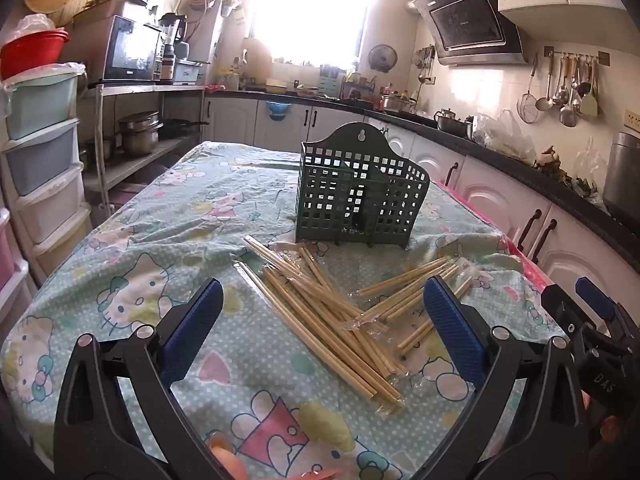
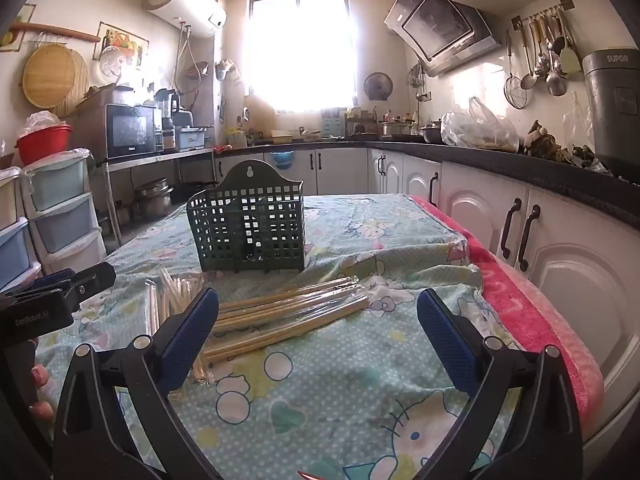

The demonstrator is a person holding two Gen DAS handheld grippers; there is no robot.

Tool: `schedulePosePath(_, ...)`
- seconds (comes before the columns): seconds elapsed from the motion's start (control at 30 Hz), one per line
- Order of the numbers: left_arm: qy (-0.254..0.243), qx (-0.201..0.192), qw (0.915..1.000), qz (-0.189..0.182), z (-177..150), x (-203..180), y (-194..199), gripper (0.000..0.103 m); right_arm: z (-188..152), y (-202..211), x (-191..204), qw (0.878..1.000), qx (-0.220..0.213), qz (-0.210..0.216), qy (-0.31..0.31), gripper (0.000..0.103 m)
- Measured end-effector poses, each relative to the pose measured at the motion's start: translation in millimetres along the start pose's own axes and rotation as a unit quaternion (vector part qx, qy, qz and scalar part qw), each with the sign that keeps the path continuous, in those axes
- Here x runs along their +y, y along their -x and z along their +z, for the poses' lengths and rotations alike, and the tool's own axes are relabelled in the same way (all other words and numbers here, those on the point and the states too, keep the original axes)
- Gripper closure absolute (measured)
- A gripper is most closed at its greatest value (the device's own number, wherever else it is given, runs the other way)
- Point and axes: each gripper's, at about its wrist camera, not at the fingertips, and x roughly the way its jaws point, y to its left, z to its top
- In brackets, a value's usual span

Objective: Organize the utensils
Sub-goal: 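Move both tools toward the wooden chopsticks beside the green caddy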

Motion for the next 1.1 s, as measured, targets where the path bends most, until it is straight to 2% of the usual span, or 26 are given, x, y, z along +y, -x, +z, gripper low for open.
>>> schedulePosePath(1.1, -0.001, -0.005, 1.0000, 0.001, 0.2, 0.4, 1.7, 0.011, -2.3, 1.1, 0.5, 1.000, -0.002, 0.000, 0.000, 0.006)
